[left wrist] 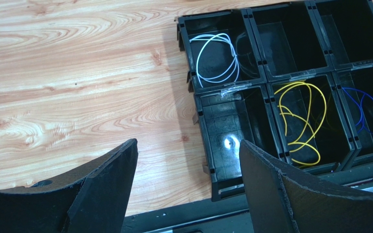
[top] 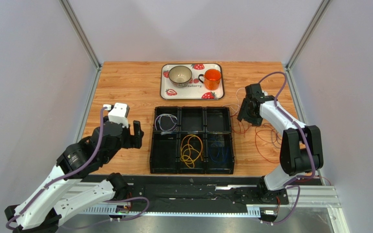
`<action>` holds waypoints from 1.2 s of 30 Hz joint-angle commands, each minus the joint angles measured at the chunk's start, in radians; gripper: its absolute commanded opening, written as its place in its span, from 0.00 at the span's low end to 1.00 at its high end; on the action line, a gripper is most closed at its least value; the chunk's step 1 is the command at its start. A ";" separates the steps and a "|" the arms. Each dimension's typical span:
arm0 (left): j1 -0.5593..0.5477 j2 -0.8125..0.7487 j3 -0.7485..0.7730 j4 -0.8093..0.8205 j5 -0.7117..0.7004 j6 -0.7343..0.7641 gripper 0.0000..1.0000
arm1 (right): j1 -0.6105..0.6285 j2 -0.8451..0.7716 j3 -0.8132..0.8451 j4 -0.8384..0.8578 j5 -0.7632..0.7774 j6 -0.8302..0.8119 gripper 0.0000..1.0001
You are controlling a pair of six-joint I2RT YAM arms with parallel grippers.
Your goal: Untangle the cables
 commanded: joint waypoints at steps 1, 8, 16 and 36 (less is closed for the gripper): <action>0.005 -0.014 0.007 0.029 0.009 0.021 0.84 | -0.003 0.010 0.008 0.078 0.006 -0.009 0.62; 0.005 -0.014 0.007 0.028 0.009 0.021 0.84 | -0.003 0.047 0.008 0.098 -0.026 -0.033 0.61; 0.005 -0.016 0.007 0.026 0.006 0.021 0.83 | -0.003 0.067 0.001 0.113 -0.064 -0.039 0.36; 0.008 -0.008 0.009 0.025 0.004 0.021 0.82 | 0.002 -0.258 0.126 -0.037 -0.109 -0.059 0.00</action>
